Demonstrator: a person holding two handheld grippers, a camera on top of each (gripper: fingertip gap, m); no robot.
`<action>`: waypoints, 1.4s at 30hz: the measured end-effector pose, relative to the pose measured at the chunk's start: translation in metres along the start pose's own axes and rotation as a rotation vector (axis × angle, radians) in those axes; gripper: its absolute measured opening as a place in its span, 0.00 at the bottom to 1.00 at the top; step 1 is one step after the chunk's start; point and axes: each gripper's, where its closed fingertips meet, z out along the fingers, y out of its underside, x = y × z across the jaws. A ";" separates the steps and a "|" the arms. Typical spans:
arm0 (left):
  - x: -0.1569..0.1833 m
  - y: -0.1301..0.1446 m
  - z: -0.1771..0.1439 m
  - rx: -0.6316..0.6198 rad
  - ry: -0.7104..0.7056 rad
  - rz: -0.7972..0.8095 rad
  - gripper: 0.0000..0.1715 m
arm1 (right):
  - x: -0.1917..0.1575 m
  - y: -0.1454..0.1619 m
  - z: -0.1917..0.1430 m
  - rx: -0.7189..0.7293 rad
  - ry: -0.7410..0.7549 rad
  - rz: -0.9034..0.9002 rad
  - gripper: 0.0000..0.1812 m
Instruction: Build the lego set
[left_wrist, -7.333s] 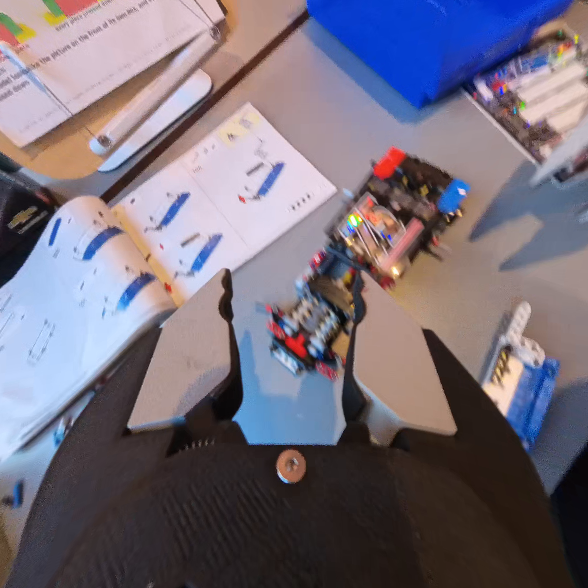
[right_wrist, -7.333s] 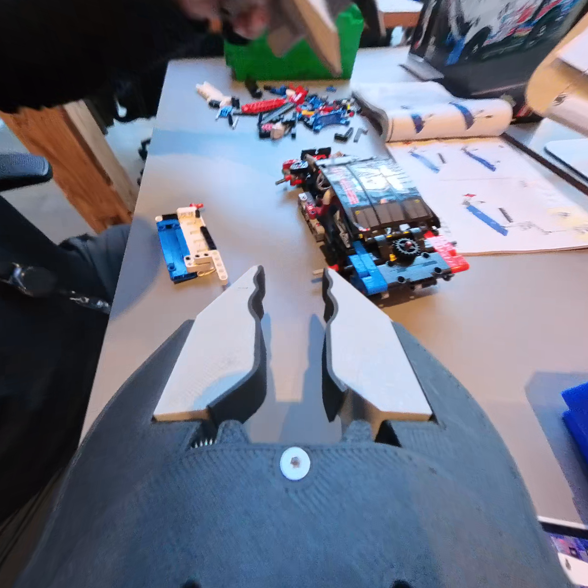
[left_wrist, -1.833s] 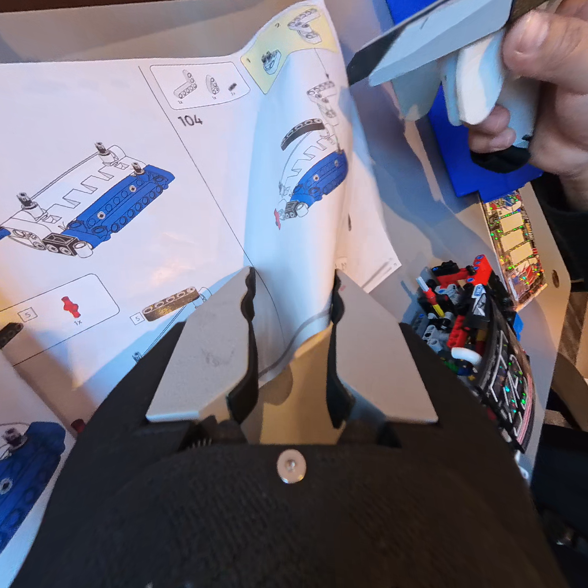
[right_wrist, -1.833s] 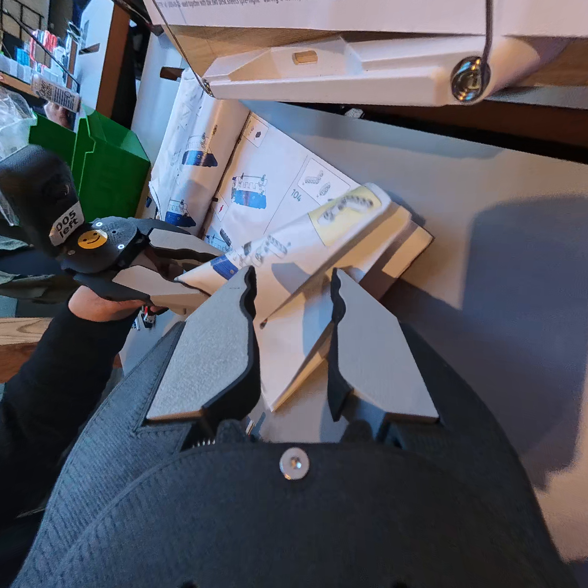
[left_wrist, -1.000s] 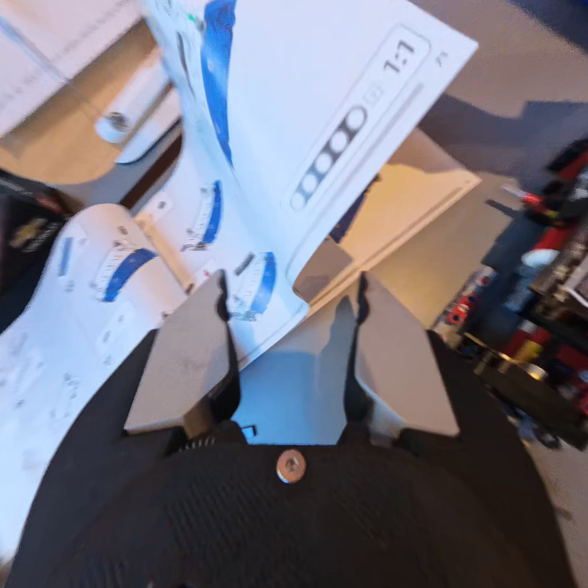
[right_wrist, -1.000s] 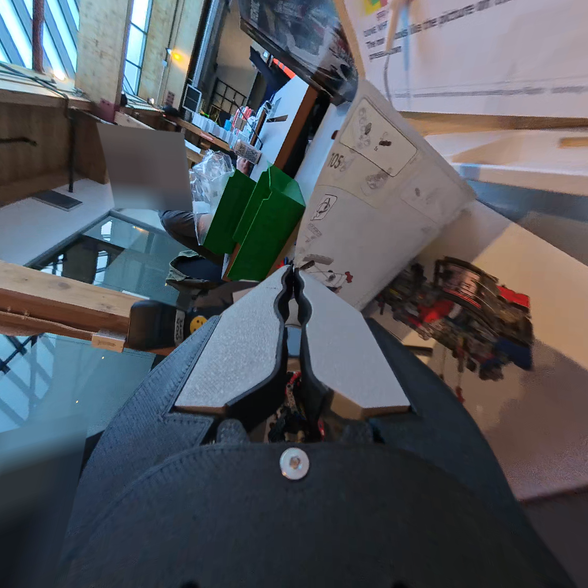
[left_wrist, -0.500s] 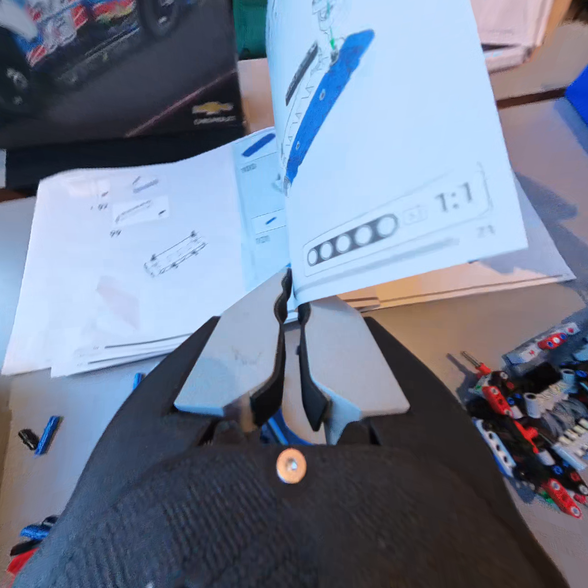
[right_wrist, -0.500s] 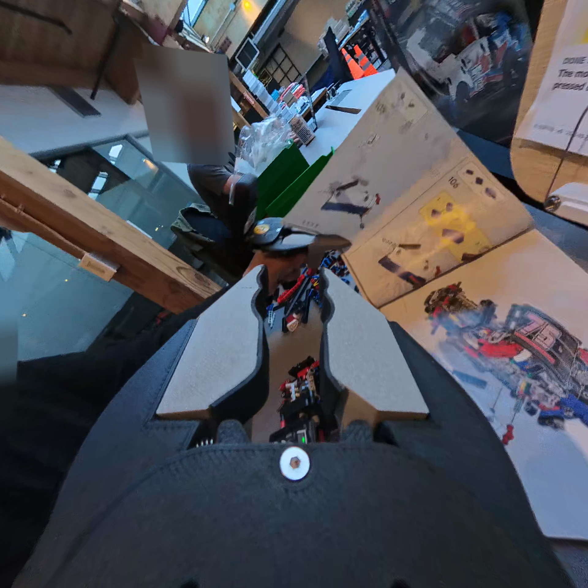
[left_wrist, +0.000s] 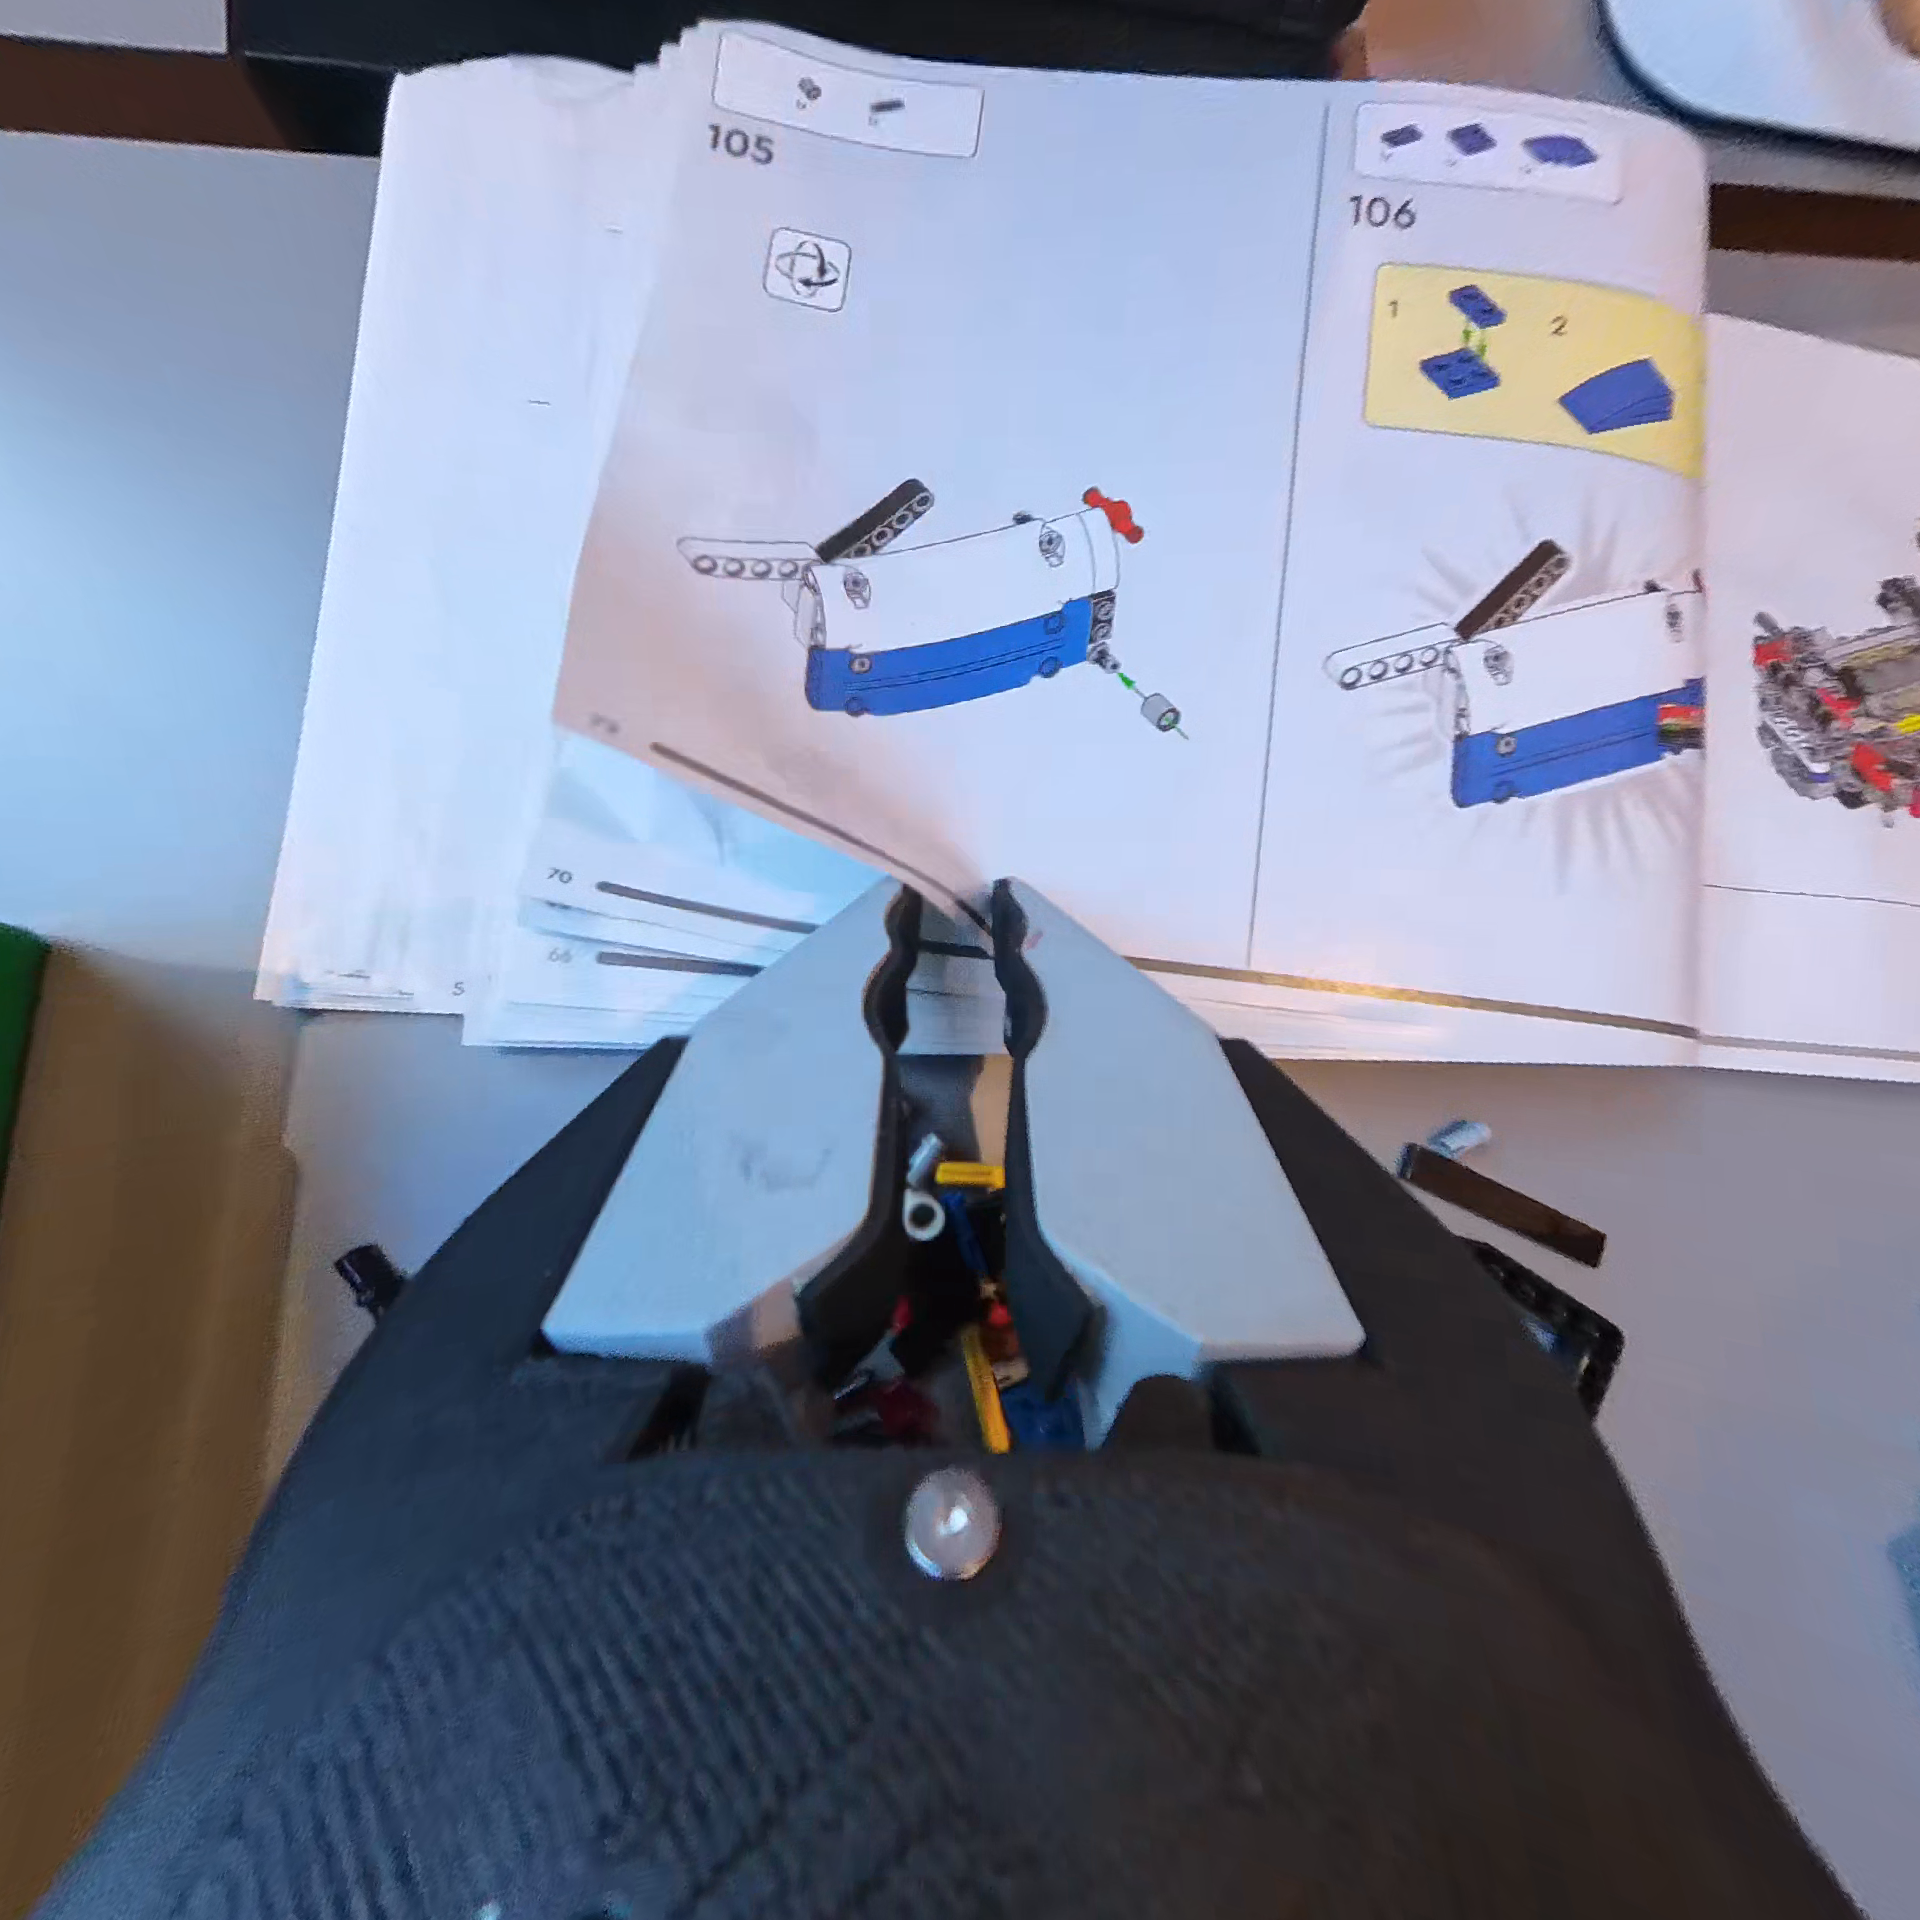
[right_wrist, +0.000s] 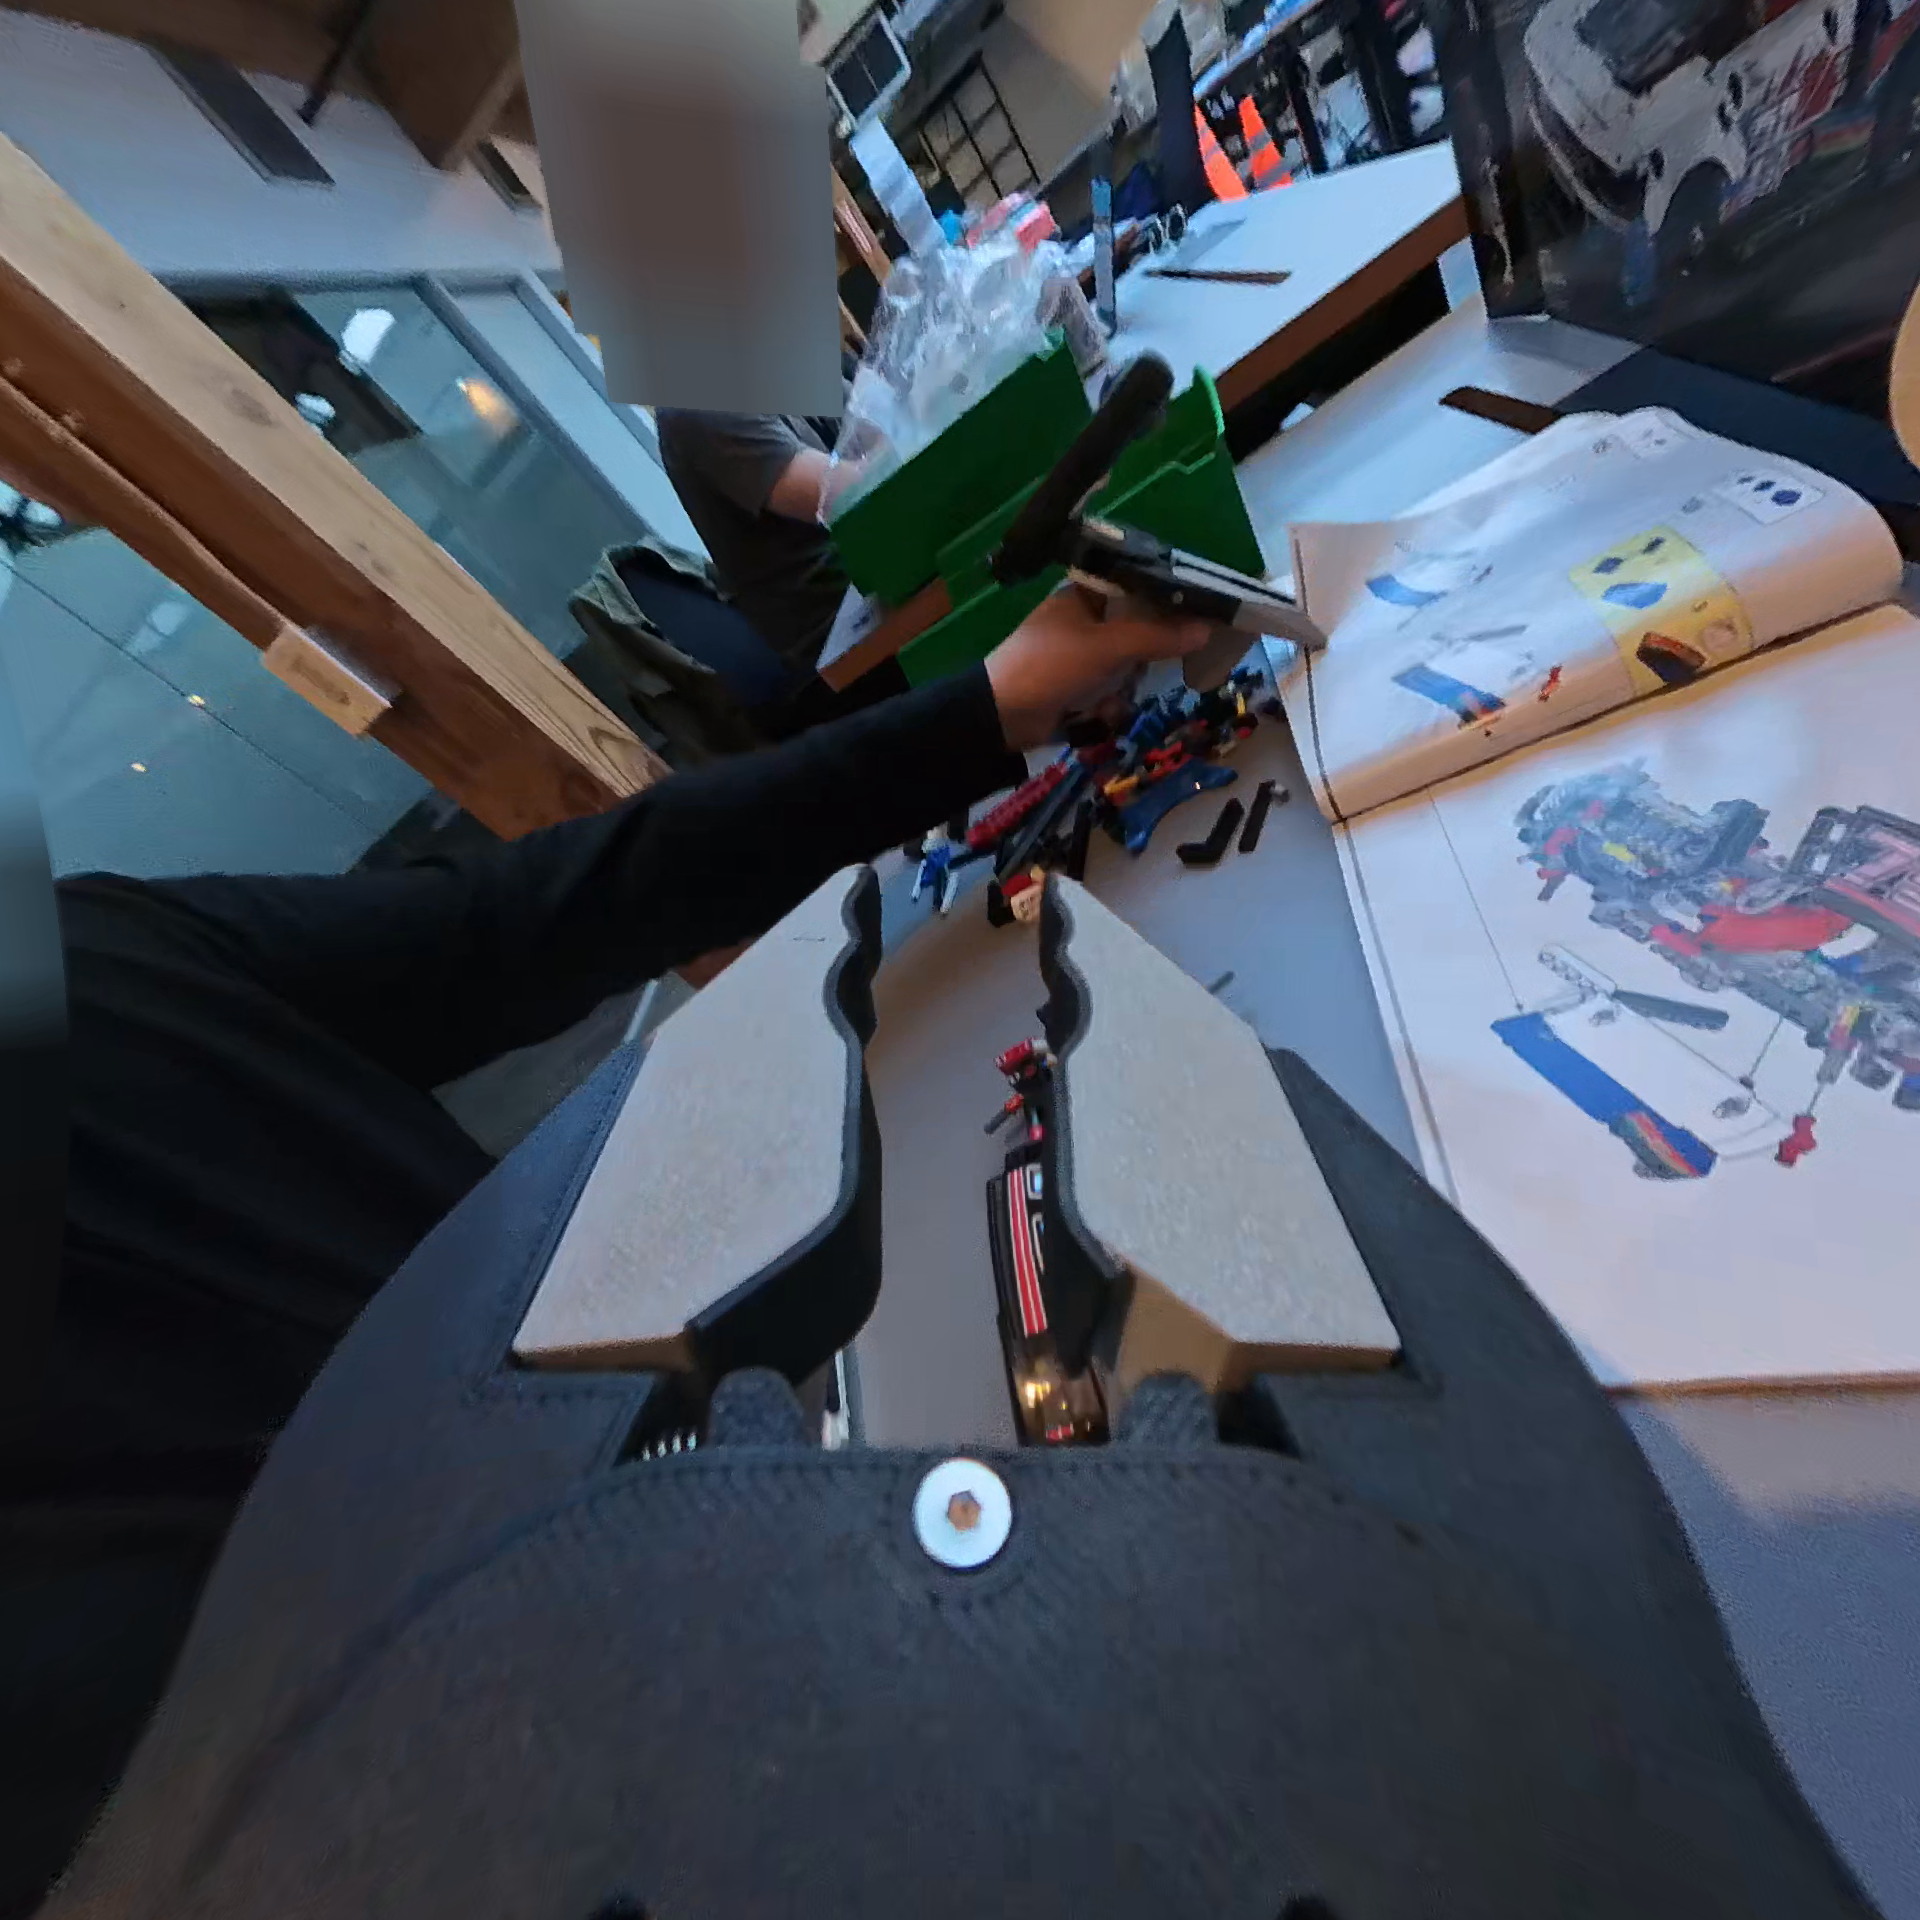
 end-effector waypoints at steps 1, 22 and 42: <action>-0.001 0.000 -0.001 -0.008 -0.010 -0.004 0.08 | -0.001 0.006 -0.001 -0.021 0.018 -0.011 0.16; 0.070 -0.029 -0.178 0.444 -0.068 0.175 0.28 | -0.037 0.078 -0.028 -0.009 0.292 -0.383 0.21; 0.148 0.020 -0.187 0.926 0.271 0.200 0.23 | -0.019 0.048 -0.034 0.275 0.672 -0.808 0.23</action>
